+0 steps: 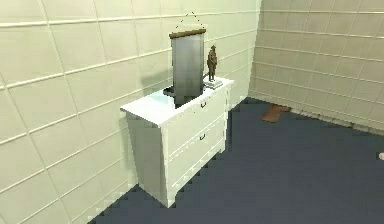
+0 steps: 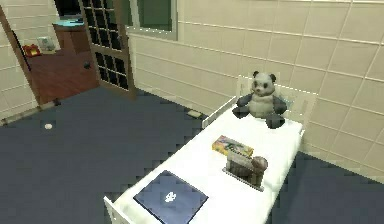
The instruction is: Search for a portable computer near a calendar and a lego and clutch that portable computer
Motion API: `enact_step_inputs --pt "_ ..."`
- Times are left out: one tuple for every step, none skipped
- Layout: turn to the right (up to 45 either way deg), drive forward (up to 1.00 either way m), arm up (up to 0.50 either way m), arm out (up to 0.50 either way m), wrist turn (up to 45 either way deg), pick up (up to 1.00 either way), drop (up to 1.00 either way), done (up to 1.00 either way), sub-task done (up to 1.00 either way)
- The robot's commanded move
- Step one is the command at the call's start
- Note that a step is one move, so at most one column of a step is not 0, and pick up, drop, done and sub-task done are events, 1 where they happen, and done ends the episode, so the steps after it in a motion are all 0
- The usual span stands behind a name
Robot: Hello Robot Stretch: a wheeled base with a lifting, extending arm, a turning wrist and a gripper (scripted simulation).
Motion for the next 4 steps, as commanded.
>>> enact_step_inputs --pt "0.0 0.00 0.00 0.26 0.0 0.00 0.00 0.00 0.00" --pt "0.0 0.00 0.00 0.00 45.0 0.00 0.00 0.00 0.00" --pt "0.0 0.00 0.00 0.00 45.0 0.00 0.00 0.00 0.00" --pt "0.0 0.00 0.00 0.00 45.0 0.00 0.00 0.00 0.00"
